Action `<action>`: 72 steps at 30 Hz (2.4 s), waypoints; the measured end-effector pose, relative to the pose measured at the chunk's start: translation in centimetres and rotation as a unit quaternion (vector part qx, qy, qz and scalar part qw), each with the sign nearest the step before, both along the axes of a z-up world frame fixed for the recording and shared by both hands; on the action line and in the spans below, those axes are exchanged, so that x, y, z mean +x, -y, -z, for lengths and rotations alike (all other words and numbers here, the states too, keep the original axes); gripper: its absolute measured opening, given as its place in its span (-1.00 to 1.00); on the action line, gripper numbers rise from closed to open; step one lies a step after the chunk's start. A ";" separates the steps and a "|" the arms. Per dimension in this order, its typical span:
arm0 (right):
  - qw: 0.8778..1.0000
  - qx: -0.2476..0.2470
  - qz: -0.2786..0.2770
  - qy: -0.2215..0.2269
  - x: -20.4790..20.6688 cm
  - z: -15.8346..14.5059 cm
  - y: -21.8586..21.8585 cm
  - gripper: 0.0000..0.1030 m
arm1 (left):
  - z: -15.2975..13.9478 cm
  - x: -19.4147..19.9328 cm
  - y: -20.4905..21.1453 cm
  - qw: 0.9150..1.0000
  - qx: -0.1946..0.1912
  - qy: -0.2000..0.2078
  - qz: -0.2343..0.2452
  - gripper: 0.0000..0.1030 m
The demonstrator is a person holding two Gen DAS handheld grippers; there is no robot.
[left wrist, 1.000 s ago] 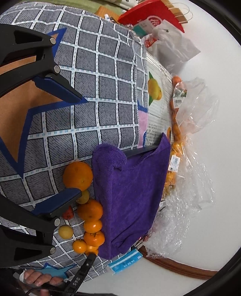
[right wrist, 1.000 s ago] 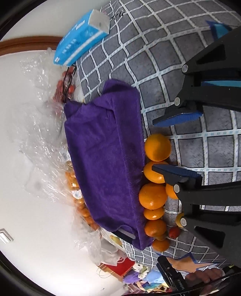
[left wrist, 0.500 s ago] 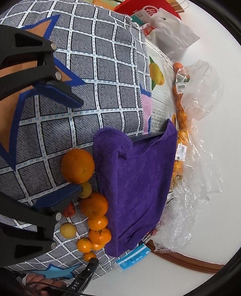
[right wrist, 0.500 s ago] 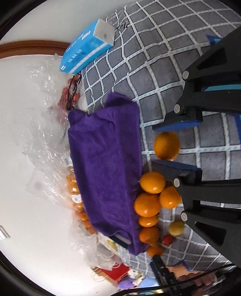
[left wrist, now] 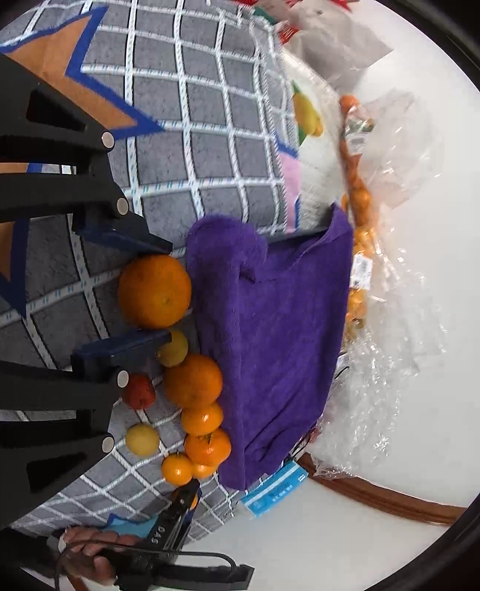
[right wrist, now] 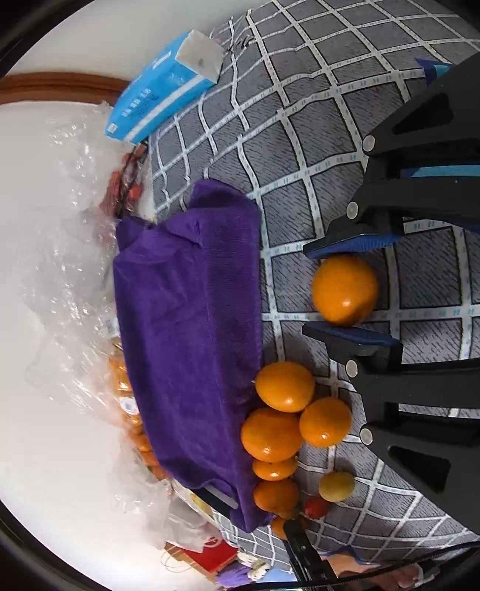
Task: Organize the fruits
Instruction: 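Lift the orange with the right gripper and carry it over the purple towel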
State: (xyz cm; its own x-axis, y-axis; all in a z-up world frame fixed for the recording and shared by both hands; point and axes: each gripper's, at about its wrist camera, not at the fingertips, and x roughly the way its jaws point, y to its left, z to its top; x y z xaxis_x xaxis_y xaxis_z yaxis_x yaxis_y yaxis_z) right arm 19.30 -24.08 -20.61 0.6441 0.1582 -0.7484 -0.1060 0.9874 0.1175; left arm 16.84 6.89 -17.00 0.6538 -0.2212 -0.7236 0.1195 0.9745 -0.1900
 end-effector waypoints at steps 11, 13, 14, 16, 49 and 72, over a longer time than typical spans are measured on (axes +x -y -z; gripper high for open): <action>1.000 0.004 0.010 -0.001 -0.9 0.0 0.6 -0.13 | 0.4 0.3 -0.7 1.000 -0.009 -0.014 -0.018 -0.17; 1.000 0.001 0.007 -0.002 -1.2 0.0 0.5 -0.04 | 0.5 0.3 -0.4 1.000 -0.005 -0.014 -0.013 -0.07; 1.000 -0.004 0.005 -0.003 -1.3 0.0 0.4 -0.03 | 0.5 0.4 -0.2 1.000 0.001 -0.014 -0.013 -0.05; 1.000 -0.021 0.003 -0.006 -1.4 0.0 0.0 0.00 | 0.5 0.4 0.3 1.000 0.015 -0.015 -0.013 -0.05; 0.999 -0.005 0.041 0.031 -3.7 -0.9 1.5 -0.33 | -1.3 -2.1 -0.2 0.998 -0.033 0.055 -0.027 -0.26; 0.994 0.030 0.007 0.105 1.6 -11.2 -3.2 -0.33 | -10.8 2.8 -0.3 0.991 -0.071 0.096 -0.052 -0.26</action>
